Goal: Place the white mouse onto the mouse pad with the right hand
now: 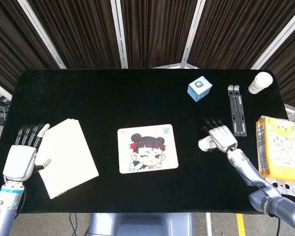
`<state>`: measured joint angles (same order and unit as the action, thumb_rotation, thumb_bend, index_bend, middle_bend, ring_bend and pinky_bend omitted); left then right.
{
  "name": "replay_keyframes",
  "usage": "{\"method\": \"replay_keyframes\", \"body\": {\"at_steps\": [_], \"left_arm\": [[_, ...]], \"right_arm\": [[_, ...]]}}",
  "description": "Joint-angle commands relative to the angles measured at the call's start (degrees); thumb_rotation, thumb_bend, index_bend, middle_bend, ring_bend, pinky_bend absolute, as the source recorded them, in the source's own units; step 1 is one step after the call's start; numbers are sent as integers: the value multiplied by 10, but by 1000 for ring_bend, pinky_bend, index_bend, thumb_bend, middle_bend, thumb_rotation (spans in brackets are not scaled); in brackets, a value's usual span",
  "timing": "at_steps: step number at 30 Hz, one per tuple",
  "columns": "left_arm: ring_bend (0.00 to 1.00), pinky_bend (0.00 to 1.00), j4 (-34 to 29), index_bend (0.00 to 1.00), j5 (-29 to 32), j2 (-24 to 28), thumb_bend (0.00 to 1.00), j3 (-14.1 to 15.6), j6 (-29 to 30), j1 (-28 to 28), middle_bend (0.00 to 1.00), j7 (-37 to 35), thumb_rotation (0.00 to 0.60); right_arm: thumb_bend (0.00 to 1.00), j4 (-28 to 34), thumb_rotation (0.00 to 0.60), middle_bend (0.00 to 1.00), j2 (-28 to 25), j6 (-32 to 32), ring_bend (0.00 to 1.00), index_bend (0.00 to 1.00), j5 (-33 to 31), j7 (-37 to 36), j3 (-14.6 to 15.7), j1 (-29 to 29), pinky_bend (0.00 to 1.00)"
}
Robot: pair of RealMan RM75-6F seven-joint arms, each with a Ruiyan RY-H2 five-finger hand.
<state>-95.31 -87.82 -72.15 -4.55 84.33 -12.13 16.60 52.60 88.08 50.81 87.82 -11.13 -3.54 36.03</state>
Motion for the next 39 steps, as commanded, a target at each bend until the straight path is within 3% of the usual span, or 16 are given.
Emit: {"method": "replay_keyframes", "body": {"at_steps": [1,22,25,27,30,39], "left_arm": [[0,0,-1,0,2,1,12,1,-3,-1,0,0,600],[0,0,-13,0,8,12,11,3,-19,-6,0,-19,600],[0,0,-14,0,10,13,11,3,-21,-6,0,-20,600],[0,0,-15,0,10,13,12,3,-20,-6,0,-21,600],[0,0,-14,0,9,14,12,3,-19,-6,0,-24,600],[0,0,-12,0,5,15,13,5,-16,-5,0,-32,600]], "right_arm": [[138,-20,600,43,13,-5,0,219,-1,-10,4,3,0],[210,-73,600,150,39,5,0,333,0,-29,19,5,8],[217,-75,600,276,40,10,56,415,1,-29,19,5,160],[229,-77,600,432,43,20,214,500,3,-28,19,5,403],[237,-78,600,564,47,39,365,586,8,-33,18,4,578],[238,-61,600,596,37,88,403,627,35,-47,23,10,617]]}}
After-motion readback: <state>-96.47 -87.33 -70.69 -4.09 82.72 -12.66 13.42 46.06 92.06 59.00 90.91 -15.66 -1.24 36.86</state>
